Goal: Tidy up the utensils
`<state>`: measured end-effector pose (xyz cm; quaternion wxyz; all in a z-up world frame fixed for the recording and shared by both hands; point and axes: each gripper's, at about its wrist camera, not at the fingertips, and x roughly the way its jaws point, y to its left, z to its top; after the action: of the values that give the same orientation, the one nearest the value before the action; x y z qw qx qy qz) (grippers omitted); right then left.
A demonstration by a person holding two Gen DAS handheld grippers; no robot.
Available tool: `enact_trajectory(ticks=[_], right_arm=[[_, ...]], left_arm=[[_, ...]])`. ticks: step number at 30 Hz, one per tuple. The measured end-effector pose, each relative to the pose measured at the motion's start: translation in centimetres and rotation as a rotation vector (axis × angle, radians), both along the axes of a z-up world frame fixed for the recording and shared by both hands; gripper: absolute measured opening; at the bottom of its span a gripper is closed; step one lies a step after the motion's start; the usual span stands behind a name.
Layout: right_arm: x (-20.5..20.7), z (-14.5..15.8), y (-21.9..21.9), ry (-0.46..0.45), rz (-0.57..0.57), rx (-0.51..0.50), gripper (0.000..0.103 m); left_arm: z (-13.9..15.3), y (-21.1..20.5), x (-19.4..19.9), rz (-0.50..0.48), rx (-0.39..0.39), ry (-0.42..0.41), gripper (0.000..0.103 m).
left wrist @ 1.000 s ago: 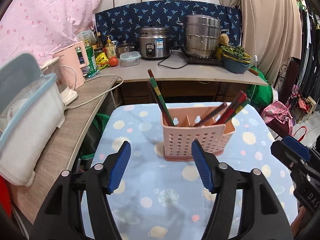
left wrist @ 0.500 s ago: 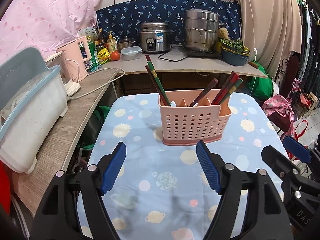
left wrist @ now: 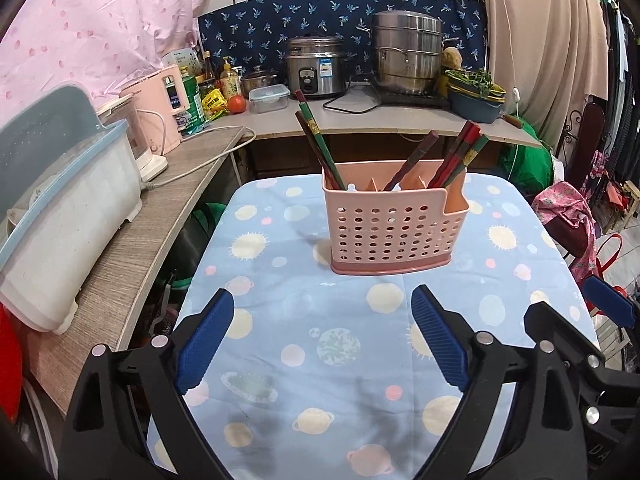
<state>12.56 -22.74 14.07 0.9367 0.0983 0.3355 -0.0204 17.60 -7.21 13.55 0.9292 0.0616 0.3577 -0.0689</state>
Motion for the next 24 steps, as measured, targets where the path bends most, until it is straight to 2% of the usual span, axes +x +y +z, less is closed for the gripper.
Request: enact_trajectory(ticks=[11,13,24], right_arm=[[-0.2,-0.7,0.1,0.014,-0.020,-0.029,0.088],[-0.2,-0.9,0.1,0.019,-0.023,-0.032,0.096],[-0.2,-1.6,-0.4,0.019,-0.069,-0.064,0.096]], left_arm=[[-1.0,0.1,-0.1,0.011,0.005,0.024,0.092],[-1.2,0.2,-0.1,0.013,0.008,0.029,0.092],[-2.6,0.8,0.4,0.033,0.006,0.063,0.093]])
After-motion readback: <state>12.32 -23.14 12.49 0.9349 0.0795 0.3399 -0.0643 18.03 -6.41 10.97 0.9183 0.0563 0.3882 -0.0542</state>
